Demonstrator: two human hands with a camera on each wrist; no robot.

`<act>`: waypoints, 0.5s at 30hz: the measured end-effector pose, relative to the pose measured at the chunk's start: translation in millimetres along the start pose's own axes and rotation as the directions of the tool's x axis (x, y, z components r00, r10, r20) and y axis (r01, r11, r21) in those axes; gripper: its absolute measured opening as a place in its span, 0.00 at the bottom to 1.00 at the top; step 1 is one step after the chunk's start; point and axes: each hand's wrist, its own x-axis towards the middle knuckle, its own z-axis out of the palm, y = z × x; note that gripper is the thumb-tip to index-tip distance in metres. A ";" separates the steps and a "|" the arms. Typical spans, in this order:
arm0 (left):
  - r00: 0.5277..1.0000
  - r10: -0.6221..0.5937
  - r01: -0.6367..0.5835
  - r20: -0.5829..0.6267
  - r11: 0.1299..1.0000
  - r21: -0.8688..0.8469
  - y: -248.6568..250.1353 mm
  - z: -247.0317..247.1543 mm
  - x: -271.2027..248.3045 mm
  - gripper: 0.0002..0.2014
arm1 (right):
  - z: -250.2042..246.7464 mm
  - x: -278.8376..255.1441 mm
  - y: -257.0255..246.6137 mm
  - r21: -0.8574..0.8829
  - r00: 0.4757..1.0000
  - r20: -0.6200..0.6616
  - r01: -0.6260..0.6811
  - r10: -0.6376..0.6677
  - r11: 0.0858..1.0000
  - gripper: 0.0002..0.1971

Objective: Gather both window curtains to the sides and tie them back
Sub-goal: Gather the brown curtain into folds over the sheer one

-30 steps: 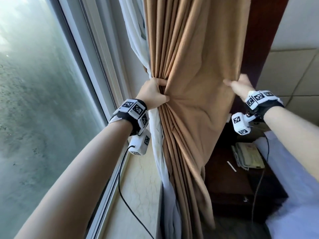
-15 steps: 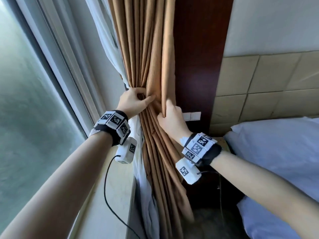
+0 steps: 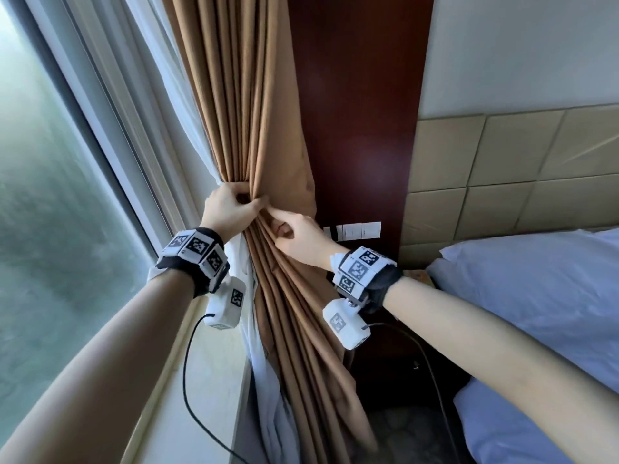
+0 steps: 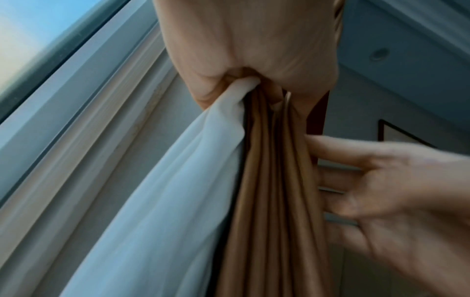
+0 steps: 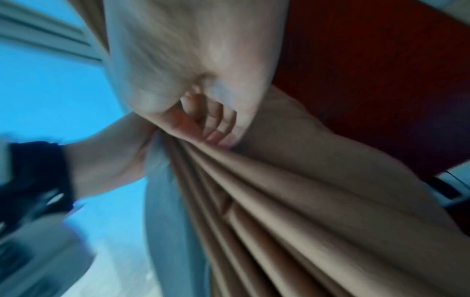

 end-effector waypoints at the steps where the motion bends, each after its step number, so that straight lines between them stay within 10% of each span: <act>1: 1.000 0.003 -0.003 0.010 1.000 -0.001 -1.8 -2.3 1.1 0.08 | -7.7 6.5 10.0 0.095 0.999 -0.045 -0.008 0.013 0.995 0.29; 6: 0.999 0.024 -0.022 0.044 0.999 -0.039 -8.5 -6.5 11.2 0.07 | -64.2 53.2 49.5 0.301 0.897 -0.324 -0.204 0.301 0.932 0.15; 15: 0.997 0.067 -0.063 0.048 0.995 -0.077 -20.3 2.7 30.7 0.05 | -121.9 150.2 107.3 0.422 0.845 0.080 -0.510 0.530 0.749 0.34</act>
